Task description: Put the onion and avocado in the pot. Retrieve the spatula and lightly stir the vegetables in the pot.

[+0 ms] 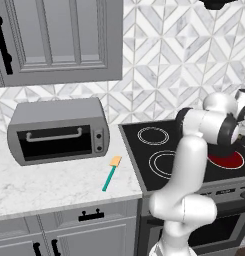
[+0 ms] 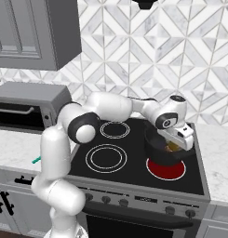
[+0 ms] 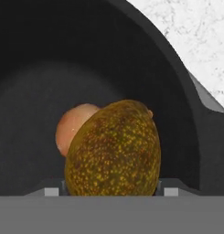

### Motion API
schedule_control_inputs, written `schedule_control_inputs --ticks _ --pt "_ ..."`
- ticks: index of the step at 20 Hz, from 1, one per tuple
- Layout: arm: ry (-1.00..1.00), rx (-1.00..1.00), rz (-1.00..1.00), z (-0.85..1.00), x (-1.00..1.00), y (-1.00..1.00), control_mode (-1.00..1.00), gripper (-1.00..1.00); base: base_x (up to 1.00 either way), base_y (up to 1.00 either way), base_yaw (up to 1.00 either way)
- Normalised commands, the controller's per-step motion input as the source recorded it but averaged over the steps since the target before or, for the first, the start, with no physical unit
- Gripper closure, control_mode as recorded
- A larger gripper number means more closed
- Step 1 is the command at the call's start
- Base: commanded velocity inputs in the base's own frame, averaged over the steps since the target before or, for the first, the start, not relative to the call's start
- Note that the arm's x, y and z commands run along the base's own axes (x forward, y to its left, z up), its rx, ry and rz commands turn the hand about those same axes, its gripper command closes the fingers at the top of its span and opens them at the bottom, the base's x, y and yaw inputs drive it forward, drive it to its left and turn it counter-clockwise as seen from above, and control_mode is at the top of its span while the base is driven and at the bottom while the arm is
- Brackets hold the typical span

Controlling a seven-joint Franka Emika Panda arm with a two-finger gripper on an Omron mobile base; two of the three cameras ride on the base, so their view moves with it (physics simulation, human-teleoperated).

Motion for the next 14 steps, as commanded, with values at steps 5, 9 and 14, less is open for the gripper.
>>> schedule_control_inputs --ticks 5,9,14 --pt "0.05 0.0 0.23 0.0 0.01 0.39 -1.0 1.0 0.0 0.0 0.0" --pt "0.18 0.0 0.26 0.0 0.06 0.33 -1.0 1.0 0.0 0.0 0.0" --pt "0.08 0.0 0.23 0.01 0.0 0.31 -1.0 -1.0 0.0 0.0 0.0"
